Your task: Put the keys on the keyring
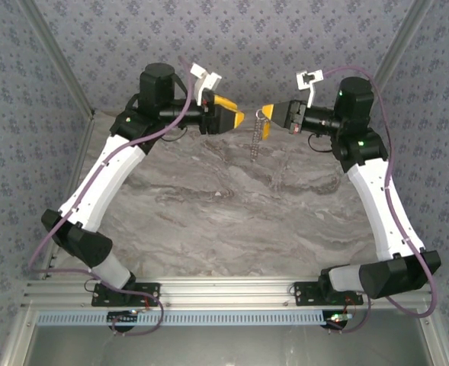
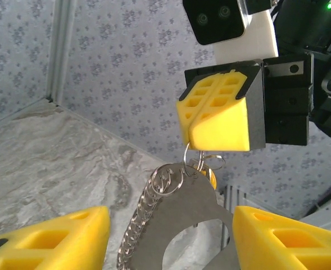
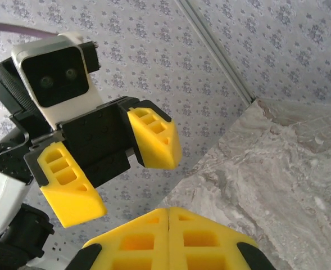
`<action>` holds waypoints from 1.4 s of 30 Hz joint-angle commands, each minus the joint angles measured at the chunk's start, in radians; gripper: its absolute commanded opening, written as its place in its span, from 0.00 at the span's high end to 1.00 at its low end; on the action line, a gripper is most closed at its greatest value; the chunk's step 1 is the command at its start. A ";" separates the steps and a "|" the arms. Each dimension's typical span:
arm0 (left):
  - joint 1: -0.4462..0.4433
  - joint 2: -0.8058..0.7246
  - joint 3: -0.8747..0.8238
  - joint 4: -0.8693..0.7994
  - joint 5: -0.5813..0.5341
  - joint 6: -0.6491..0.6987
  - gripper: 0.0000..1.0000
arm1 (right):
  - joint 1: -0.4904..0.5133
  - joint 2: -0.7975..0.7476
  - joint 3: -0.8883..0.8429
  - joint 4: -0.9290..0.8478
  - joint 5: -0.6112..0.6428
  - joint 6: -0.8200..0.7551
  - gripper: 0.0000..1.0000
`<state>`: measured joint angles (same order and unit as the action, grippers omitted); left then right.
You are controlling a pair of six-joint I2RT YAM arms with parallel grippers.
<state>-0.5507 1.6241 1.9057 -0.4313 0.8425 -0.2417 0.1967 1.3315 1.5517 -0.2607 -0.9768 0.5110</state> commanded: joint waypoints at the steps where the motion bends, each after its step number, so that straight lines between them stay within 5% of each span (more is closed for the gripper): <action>1: -0.001 0.018 0.084 -0.021 0.083 -0.037 0.42 | 0.006 -0.005 0.064 -0.078 -0.001 -0.089 1.00; 13: -0.012 0.129 0.244 -0.086 0.176 -0.044 0.58 | 0.059 0.016 0.129 -0.144 0.024 -0.134 1.00; 42: -0.019 0.218 0.360 -0.176 0.225 -0.003 0.59 | 0.063 0.057 0.157 -0.079 0.023 -0.072 1.00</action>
<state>-0.5594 1.8370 2.2322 -0.5888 1.0367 -0.2703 0.2554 1.3872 1.6787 -0.3855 -0.9463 0.4179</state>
